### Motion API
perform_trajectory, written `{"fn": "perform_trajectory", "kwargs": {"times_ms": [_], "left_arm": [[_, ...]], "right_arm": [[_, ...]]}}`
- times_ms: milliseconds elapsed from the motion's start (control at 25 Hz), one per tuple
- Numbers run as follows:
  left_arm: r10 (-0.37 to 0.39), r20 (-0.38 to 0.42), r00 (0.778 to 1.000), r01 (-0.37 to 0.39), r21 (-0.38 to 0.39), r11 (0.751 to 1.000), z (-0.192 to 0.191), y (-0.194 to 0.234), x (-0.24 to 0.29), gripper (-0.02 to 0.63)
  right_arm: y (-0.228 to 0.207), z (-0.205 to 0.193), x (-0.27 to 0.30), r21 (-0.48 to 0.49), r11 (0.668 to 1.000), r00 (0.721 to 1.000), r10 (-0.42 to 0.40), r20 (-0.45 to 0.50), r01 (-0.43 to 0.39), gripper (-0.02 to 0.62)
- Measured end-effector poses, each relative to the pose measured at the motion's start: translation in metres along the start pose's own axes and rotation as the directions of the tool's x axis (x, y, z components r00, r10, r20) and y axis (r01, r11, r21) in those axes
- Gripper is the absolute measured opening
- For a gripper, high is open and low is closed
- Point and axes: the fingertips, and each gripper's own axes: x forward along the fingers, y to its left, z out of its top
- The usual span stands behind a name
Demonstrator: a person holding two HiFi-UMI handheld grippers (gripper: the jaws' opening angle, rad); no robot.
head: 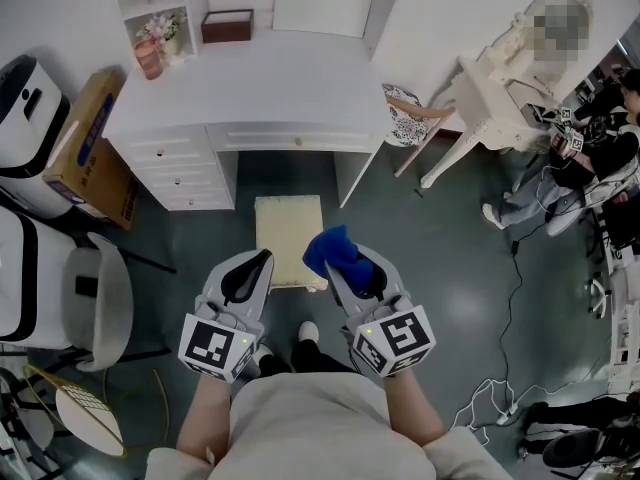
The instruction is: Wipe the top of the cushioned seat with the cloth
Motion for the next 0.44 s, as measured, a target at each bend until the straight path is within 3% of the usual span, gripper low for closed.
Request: {"fn": "perform_trajectory", "kwargs": {"times_ms": [440], "left_arm": [[-0.006,0.005,1.000,0.006,-0.016,1.000,-0.006,0.011,-0.020,0.000]], "right_arm": [[0.022,-0.005,0.003,-0.008,1.000,1.000,-0.019,-0.012,0.019,0.132]]}}
